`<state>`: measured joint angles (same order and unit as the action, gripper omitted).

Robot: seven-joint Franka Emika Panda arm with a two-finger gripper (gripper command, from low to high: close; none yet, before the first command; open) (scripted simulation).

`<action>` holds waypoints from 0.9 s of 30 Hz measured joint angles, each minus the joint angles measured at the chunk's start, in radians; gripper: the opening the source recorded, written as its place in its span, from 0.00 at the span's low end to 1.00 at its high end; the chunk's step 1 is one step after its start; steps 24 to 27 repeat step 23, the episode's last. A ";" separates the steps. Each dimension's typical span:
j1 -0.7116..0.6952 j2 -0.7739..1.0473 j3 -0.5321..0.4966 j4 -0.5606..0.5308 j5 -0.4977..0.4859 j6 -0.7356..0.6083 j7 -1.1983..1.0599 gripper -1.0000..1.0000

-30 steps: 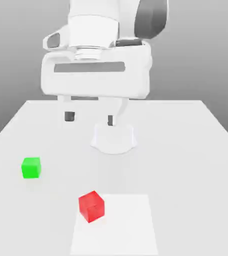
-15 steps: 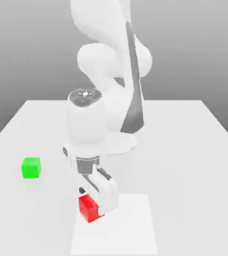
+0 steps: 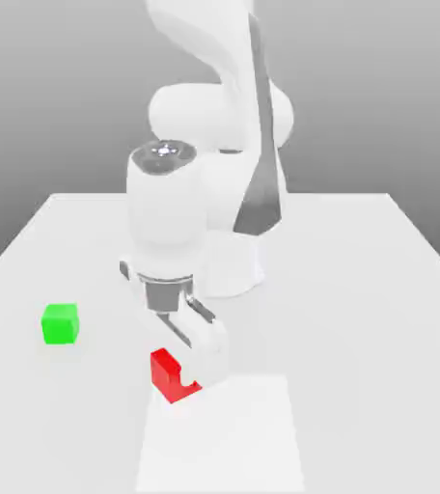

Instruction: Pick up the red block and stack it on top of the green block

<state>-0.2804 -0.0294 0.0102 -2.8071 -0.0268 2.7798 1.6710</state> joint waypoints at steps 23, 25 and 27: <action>-0.459 0.028 -0.240 -0.123 0.034 0.150 0.458 1.00; -0.459 0.028 -0.240 -0.123 0.034 0.150 0.458 1.00; -0.459 0.028 -0.240 -0.123 0.034 0.150 0.458 1.00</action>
